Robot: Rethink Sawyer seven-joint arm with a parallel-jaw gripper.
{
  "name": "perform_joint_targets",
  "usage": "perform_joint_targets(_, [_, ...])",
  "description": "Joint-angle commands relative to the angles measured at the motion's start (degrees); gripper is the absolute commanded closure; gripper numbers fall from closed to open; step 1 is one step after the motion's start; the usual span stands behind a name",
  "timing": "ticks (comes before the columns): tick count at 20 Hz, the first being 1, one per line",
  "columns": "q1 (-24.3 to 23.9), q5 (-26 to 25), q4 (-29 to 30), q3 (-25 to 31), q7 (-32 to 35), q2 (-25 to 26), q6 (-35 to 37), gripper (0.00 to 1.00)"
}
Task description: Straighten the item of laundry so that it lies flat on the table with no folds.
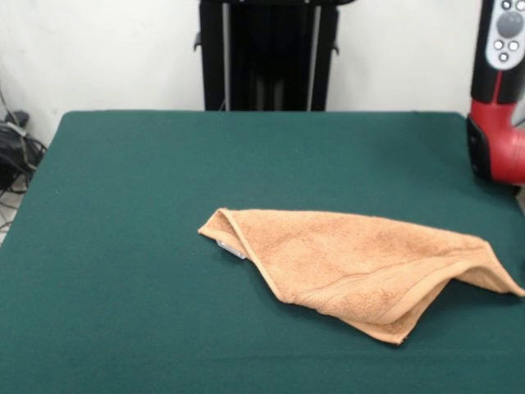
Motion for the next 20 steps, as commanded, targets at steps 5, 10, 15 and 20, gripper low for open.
perform_joint_targets(5, [-5.2, 8.9, 13.3, 8.58, -33.84, -13.56, 35.82, 0.0])
perform_joint_targets(10, [-5.16, 9.49, 13.73, 8.16, -32.94, -13.88, 36.02, 0.0])
perform_joint_targets(15, [-5.36, 9.42, 13.33, 6.69, -31.79, -13.77, 37.05, 0.0])
perform_joint_targets(20, [-5.59, 9.63, 12.86, 6.43, -32.97, -13.48, 36.87, 0.0])
